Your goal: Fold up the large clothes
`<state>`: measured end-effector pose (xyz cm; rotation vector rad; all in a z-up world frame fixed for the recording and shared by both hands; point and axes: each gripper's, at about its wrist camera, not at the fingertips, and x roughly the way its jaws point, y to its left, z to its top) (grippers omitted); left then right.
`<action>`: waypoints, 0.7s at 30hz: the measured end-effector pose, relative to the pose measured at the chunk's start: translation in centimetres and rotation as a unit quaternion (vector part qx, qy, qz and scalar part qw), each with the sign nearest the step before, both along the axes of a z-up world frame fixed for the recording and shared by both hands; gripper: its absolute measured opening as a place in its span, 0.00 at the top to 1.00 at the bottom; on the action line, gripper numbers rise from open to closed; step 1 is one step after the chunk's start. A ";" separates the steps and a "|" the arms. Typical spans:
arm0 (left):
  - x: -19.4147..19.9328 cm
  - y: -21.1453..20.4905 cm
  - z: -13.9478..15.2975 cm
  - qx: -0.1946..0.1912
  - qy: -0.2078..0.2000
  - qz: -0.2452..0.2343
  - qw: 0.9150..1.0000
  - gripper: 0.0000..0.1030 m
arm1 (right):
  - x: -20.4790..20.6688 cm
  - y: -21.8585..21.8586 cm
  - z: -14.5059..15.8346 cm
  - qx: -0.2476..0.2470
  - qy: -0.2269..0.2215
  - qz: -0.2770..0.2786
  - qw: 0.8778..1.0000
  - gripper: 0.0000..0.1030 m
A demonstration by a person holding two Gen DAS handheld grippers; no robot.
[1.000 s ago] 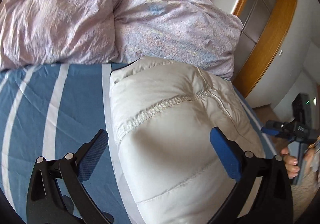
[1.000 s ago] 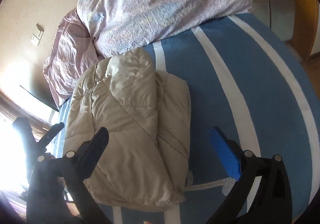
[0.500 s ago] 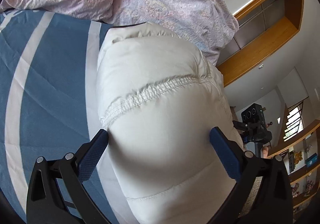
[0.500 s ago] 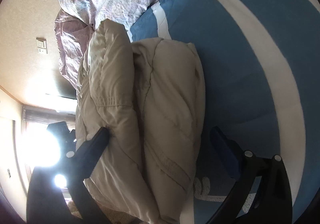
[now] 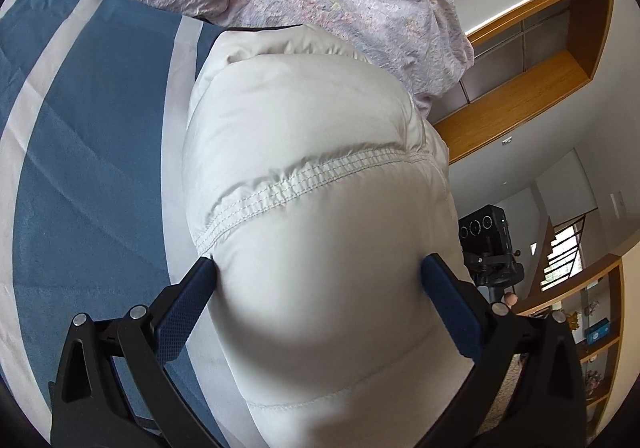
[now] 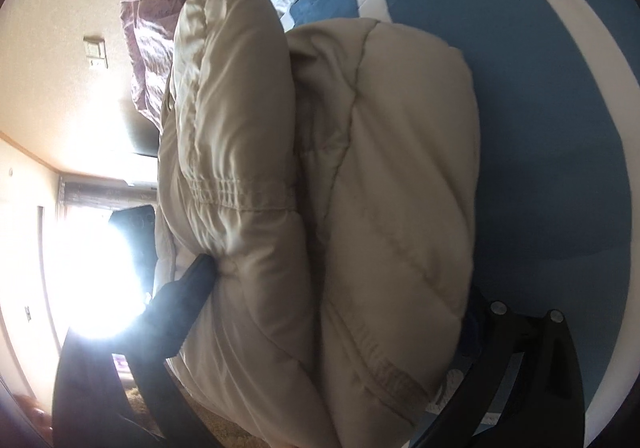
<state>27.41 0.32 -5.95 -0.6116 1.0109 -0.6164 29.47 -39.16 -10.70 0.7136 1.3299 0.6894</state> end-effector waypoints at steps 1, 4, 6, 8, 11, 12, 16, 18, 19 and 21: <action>-0.2 0.3 -0.2 -0.008 0.006 -0.001 1.000 0.01 | 0.0 0.3 0.0 -0.001 -0.003 0.003 1.000 0.02; -0.4 0.5 -1.1 -0.031 0.020 -0.002 0.999 0.01 | 0.6 0.7 0.0 0.007 -0.004 0.007 1.000 0.02; -0.5 0.4 -1.6 -0.041 0.028 0.000 0.999 0.01 | 0.6 0.9 0.0 0.011 -0.007 0.010 1.000 0.02; -0.7 0.3 -1.7 -0.037 0.026 0.000 0.999 0.01 | 0.4 1.3 0.0 0.009 -0.014 0.020 1.000 0.02; -0.9 0.1 -1.8 -0.037 0.026 -0.004 0.999 0.01 | -0.4 1.9 -0.1 0.015 -0.030 0.017 0.999 0.02; -0.9 0.2 -2.0 -0.040 0.027 -0.005 0.999 0.01 | -0.7 2.0 0.2 0.013 -0.038 0.013 0.999 0.02; -1.0 -0.3 -2.0 -0.036 0.025 -0.001 0.999 0.01 | -0.9 3.0 0.8 0.013 -0.052 0.008 0.999 0.02; -1.3 -0.7 -1.7 -0.028 0.014 -0.002 1.000 0.01 | -1.5 3.4 1.0 0.016 -0.070 0.007 0.997 0.09; -1.4 -0.9 -1.5 -0.024 0.007 -0.004 1.000 0.01 | -1.6 3.4 1.1 0.025 -0.075 0.004 0.997 0.14; -1.7 -1.2 -0.8 -0.017 -0.002 -0.005 1.000 0.05 | -2.0 3.2 1.6 0.027 -0.092 0.001 0.995 0.26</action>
